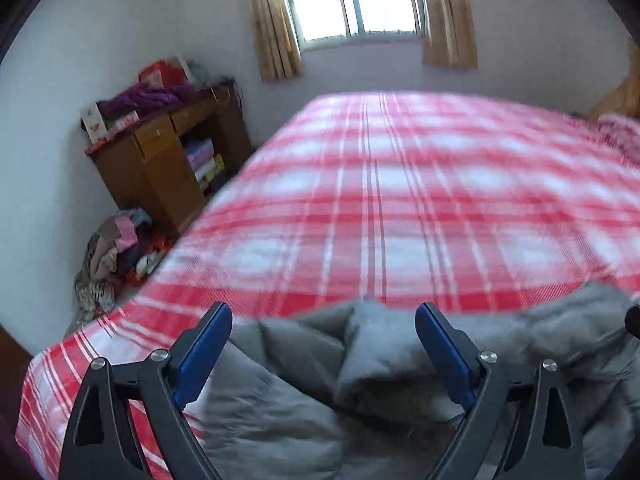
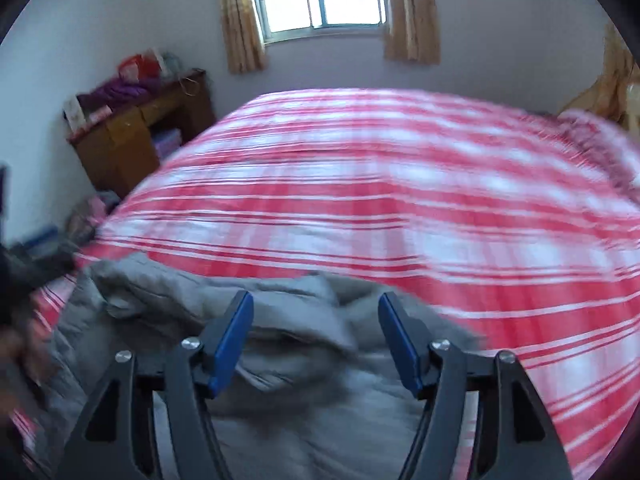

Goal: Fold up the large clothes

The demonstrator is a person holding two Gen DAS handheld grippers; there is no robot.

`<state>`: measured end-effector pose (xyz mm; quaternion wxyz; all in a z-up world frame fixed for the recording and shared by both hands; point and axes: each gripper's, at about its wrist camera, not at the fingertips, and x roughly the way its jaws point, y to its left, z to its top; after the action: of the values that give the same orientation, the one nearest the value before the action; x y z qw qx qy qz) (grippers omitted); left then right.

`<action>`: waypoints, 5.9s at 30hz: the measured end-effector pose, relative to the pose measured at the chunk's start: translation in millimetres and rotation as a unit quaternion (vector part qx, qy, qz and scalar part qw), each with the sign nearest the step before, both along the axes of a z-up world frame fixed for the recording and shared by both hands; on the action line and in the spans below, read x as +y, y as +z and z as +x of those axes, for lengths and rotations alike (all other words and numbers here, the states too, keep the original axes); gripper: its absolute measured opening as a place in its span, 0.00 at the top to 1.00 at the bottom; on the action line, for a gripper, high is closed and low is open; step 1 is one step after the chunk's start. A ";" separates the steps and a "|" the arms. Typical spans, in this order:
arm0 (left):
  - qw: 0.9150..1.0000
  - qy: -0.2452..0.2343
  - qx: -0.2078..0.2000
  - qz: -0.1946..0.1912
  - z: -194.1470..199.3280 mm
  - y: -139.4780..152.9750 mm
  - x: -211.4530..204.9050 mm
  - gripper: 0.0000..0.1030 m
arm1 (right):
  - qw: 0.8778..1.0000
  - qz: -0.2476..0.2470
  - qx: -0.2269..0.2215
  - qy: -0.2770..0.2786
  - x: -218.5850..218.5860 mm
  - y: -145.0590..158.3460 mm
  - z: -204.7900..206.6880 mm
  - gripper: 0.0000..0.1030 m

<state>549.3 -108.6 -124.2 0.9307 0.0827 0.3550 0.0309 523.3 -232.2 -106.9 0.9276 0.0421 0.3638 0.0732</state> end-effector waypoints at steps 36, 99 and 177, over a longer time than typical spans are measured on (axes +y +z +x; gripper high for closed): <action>0.998 0.011 0.057 -0.021 13.7 -64.5 6.1 0.03 | 0.996 -0.067 0.052 0.001 31.2 -82.4 23.1 0.36; 0.996 -0.030 0.076 0.023 -339.3 -36.6 166.6 0.01 | 0.994 -0.011 0.096 -0.059 -64.9 -67.3 -289.9 0.19; 0.971 0.057 -0.220 0.078 -256.6 68.9 90.2 0.04 | 0.985 -0.067 -0.095 -0.130 20.2 19.0 -203.3 0.18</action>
<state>292.7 -18.4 -55.3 0.9733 0.1259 0.1423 0.1287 320.0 -212.0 -87.9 0.9604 0.0201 0.2692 -0.0689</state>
